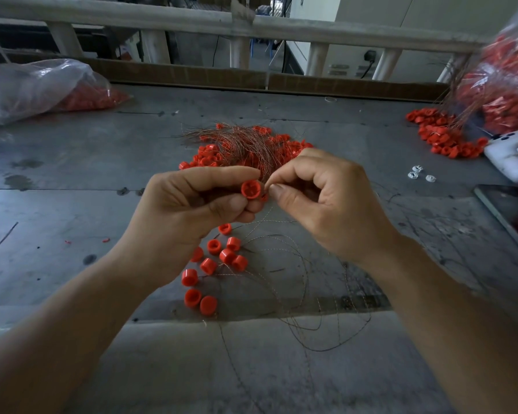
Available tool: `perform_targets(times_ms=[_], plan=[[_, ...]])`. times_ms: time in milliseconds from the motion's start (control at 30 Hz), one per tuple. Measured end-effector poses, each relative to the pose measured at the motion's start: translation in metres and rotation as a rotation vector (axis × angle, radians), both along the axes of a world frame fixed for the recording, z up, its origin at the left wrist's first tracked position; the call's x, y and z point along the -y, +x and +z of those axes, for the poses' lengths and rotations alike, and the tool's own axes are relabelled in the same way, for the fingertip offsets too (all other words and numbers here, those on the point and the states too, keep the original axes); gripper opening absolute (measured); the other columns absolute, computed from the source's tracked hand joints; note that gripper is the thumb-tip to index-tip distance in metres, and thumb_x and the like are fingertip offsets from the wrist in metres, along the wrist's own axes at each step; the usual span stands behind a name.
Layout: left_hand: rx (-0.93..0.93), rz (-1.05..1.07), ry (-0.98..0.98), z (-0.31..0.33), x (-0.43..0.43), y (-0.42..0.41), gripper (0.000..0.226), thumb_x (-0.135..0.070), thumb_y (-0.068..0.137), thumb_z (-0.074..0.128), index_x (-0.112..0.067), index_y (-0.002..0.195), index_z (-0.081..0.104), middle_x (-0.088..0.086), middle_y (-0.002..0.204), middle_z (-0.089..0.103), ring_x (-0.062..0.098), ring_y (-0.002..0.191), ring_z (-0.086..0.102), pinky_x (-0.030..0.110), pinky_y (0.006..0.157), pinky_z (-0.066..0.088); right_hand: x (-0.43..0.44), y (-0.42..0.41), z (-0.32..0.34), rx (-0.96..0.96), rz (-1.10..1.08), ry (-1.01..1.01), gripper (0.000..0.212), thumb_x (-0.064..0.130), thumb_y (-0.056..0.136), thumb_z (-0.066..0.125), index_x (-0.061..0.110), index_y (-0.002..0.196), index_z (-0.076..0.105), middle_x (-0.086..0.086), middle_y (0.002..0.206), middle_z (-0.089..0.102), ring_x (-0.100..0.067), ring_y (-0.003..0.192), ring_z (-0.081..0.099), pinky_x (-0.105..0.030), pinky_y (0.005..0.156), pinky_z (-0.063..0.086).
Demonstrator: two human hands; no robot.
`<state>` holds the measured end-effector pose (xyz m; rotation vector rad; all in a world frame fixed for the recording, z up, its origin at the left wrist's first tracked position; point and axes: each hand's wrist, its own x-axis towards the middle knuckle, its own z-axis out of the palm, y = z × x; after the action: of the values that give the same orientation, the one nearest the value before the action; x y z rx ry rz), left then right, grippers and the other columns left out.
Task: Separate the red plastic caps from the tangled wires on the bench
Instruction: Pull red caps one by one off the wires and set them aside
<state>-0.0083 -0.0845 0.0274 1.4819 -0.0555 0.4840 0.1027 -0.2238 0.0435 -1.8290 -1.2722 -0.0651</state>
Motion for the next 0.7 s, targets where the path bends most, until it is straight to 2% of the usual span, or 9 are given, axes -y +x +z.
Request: perform_targets(times_ms=[133, 200, 267, 400, 500, 600, 633, 700], plan=[[0.019, -0.034, -0.007, -0.001, 0.0, -0.001, 0.026, -0.021, 0.064, 0.067, -0.023, 0.088, 0.075, -0.003, 0.08, 0.073, 0.009, 0.075, 0.069, 0.015, 0.068, 0.052, -0.001, -0.002, 0.0, -0.103, 0.033, -0.026, 0.006, 0.012, 0.082, 0.064, 0.011, 0.078, 0.068, 0.009, 0.069, 0.058, -0.004, 0.061, 0.053, -0.014, 0.055, 0.041], [0.014, -0.033, -0.011, -0.002, -0.001, -0.001, 0.025, -0.021, 0.064, 0.067, -0.022, 0.088, 0.075, -0.002, 0.08, 0.073, 0.009, 0.075, 0.068, 0.015, 0.067, 0.052, -0.003, -0.004, -0.001, -0.168, 0.071, -0.045, 0.006, 0.01, 0.082, 0.065, 0.01, 0.078, 0.069, 0.005, 0.068, 0.061, -0.013, 0.059, 0.055, -0.026, 0.051, 0.045], [0.004, -0.034, -0.019, -0.002, -0.002, 0.0, 0.025, -0.022, 0.063, 0.068, -0.021, 0.088, 0.075, 0.0, 0.08, 0.073, 0.01, 0.074, 0.068, 0.015, 0.067, 0.052, -0.004, -0.004, -0.002, -0.199, 0.104, -0.047, 0.008, 0.009, 0.083, 0.064, 0.012, 0.077, 0.068, -0.007, 0.068, 0.064, -0.027, 0.06, 0.057, -0.039, 0.052, 0.046], [-0.015, -0.059, -0.068, -0.001, -0.002, 0.001, 0.023, -0.017, 0.063, 0.067, -0.017, 0.085, 0.075, 0.005, 0.084, 0.072, 0.011, 0.074, 0.068, 0.016, 0.066, 0.053, -0.004, -0.002, -0.003, -0.239, 0.134, -0.036, 0.01, 0.012, 0.083, 0.064, 0.018, 0.075, 0.067, -0.017, 0.069, 0.066, -0.039, 0.062, 0.057, -0.047, 0.05, 0.045], [-0.037, -0.066, -0.177, -0.001, -0.001, 0.002, 0.021, -0.013, 0.059, 0.065, -0.014, 0.078, 0.075, 0.005, 0.08, 0.072, 0.011, 0.071, 0.068, 0.016, 0.063, 0.053, -0.005, -0.002, -0.004, -0.257, 0.147, -0.058, 0.004, 0.015, 0.081, 0.066, 0.018, 0.08, 0.068, -0.01, 0.07, 0.068, -0.03, 0.063, 0.061, -0.041, 0.055, 0.049], [-0.048, -0.072, -0.251, 0.0, 0.0, 0.003, 0.021, -0.011, 0.058, 0.064, -0.013, 0.075, 0.075, 0.004, 0.076, 0.072, 0.011, 0.069, 0.068, 0.016, 0.061, 0.054, -0.004, 0.002, -0.004, -0.301, 0.171, -0.13, 0.004, 0.023, 0.077, 0.067, 0.021, 0.08, 0.068, 0.013, 0.064, 0.065, 0.0, 0.06, 0.06, -0.016, 0.054, 0.047], [-0.045, -0.074, -0.261, 0.001, 0.001, 0.003, 0.021, -0.011, 0.058, 0.064, -0.013, 0.075, 0.075, 0.004, 0.076, 0.071, 0.011, 0.069, 0.068, 0.016, 0.062, 0.053, -0.002, 0.006, -0.003, -0.306, 0.17, -0.152, 0.007, 0.029, 0.074, 0.067, 0.023, 0.079, 0.068, 0.016, 0.064, 0.064, 0.003, 0.063, 0.06, -0.011, 0.057, 0.046], [-0.037, -0.067, -0.27, 0.002, 0.0, 0.002, 0.021, -0.012, 0.058, 0.064, -0.014, 0.076, 0.075, 0.003, 0.077, 0.071, 0.011, 0.07, 0.068, 0.016, 0.062, 0.053, 0.002, 0.015, 0.001, -0.295, 0.115, -0.128, 0.016, 0.041, 0.069, 0.062, 0.029, 0.077, 0.066, 0.012, 0.063, 0.065, 0.001, 0.063, 0.061, -0.01, 0.059, 0.047]])
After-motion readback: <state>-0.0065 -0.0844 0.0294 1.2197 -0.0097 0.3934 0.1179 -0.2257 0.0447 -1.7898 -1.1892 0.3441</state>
